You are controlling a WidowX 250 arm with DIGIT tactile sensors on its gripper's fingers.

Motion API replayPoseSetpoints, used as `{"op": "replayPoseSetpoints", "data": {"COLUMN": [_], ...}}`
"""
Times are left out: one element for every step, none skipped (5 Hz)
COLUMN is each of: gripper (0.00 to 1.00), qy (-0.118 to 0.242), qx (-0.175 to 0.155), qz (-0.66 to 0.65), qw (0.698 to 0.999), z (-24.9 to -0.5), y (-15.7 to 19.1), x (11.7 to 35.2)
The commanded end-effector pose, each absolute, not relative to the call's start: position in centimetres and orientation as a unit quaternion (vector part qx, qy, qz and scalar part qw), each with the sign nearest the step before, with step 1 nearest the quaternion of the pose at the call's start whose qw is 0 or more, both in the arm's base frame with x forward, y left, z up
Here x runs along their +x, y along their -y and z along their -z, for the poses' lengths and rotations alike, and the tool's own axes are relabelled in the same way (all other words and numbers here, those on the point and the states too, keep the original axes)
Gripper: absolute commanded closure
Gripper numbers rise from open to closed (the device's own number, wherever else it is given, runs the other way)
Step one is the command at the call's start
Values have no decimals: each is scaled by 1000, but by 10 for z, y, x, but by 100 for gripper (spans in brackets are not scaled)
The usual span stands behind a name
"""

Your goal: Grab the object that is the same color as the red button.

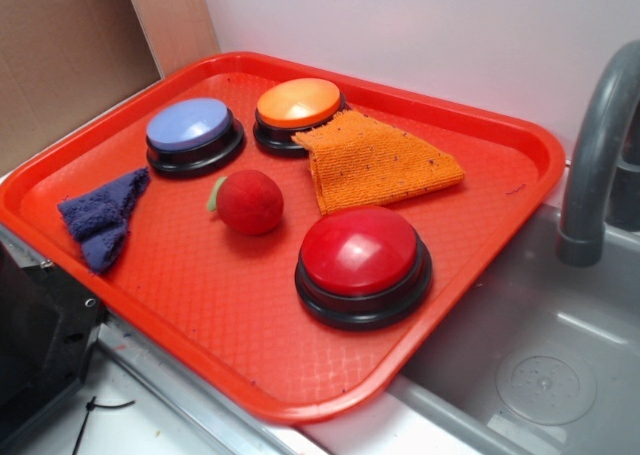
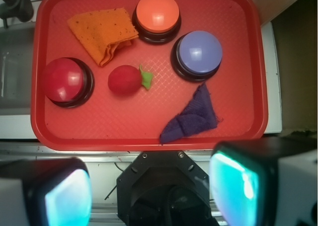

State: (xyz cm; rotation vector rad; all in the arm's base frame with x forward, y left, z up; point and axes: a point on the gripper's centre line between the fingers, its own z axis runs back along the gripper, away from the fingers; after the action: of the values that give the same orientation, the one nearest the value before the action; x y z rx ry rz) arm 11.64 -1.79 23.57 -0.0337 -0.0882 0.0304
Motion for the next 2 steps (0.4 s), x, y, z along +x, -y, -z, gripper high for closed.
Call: {"op": "replayPoseSetpoints", "data": {"gripper": [0,0], "qy": [44,21], "qx": [-17,-38], "qz": [-15,-42], "qw": [999,998], "z": [-236,-229], "y": [18,17], "x": [116,130]}}
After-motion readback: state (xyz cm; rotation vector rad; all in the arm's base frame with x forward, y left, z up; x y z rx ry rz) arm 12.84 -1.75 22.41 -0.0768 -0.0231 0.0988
